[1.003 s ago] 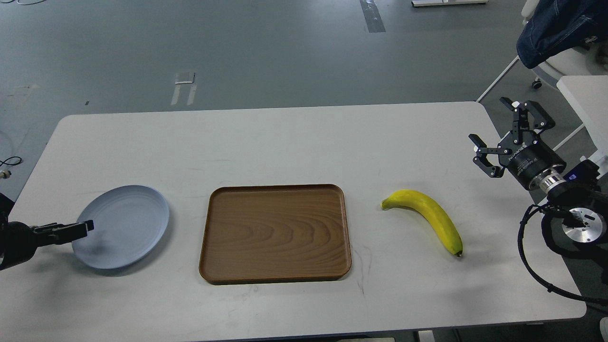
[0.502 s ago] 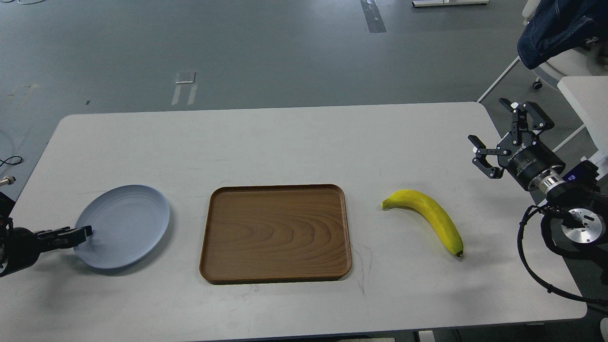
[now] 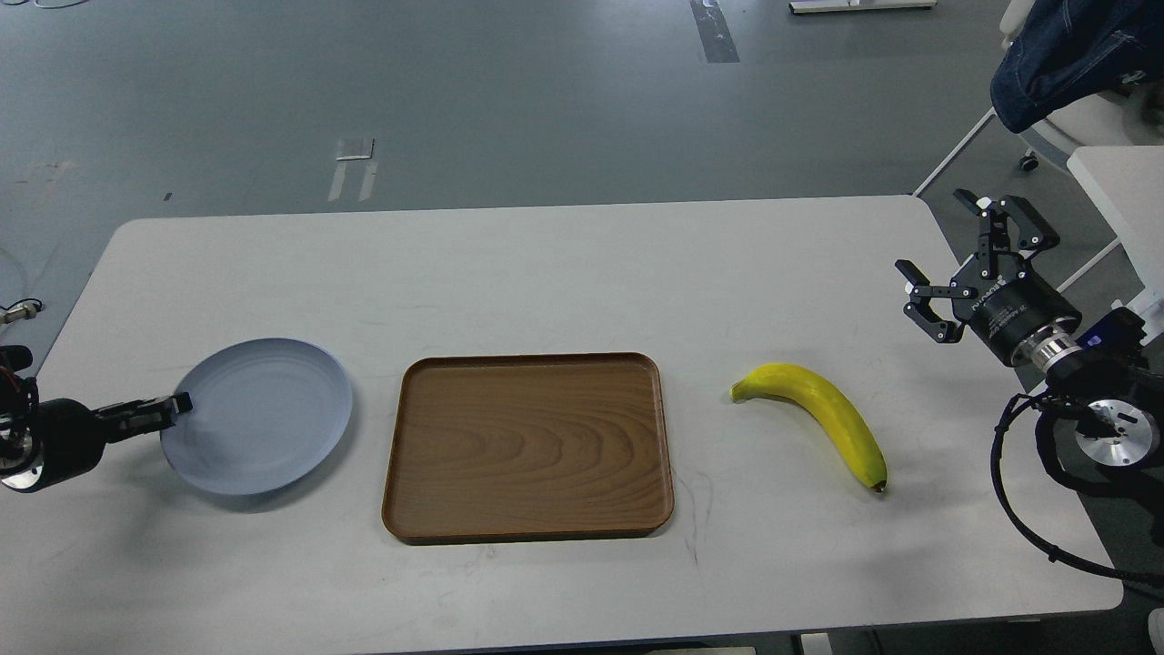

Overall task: Place banana on plate with both arms
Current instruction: 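Grasp the plate rim with the left gripper and lift it, then carry the plate over the wooden tray and lower it onto it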

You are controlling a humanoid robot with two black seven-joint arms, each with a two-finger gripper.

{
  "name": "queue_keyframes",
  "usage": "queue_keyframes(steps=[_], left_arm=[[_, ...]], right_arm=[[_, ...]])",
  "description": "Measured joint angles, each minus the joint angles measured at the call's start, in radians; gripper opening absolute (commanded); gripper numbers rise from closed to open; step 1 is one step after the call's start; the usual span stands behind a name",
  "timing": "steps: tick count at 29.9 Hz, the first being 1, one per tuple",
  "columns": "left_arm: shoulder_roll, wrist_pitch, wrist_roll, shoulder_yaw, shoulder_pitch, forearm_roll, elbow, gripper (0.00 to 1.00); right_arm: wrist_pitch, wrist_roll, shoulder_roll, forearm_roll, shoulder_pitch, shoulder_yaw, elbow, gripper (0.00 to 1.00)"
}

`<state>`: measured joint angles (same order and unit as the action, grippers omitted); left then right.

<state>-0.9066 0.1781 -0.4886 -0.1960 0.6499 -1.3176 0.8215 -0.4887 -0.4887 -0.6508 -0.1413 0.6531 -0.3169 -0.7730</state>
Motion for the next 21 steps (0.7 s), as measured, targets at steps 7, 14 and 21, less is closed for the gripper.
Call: queue_keyframes(steps=[7,14,21], left_arm=[[-0.013,0.092,0.000,0.004,0.139,0.006,0.079,0.00],[0.008,0.096,0.000,0.003,0.190,-0.143,0.272,0.00],[0.170,0.122,0.000,0.006,0.223,-0.208,0.304,0.00]], right_arm=[[0.000,0.000,0.000,0.000,0.000,0.000,0.001,1.00],[0.000,0.000,-0.003,0.000,0.001,0.000,0.002,1.00],[0.000,0.000,-0.011,0.000,-0.002,0.001,0.002,1.00]])
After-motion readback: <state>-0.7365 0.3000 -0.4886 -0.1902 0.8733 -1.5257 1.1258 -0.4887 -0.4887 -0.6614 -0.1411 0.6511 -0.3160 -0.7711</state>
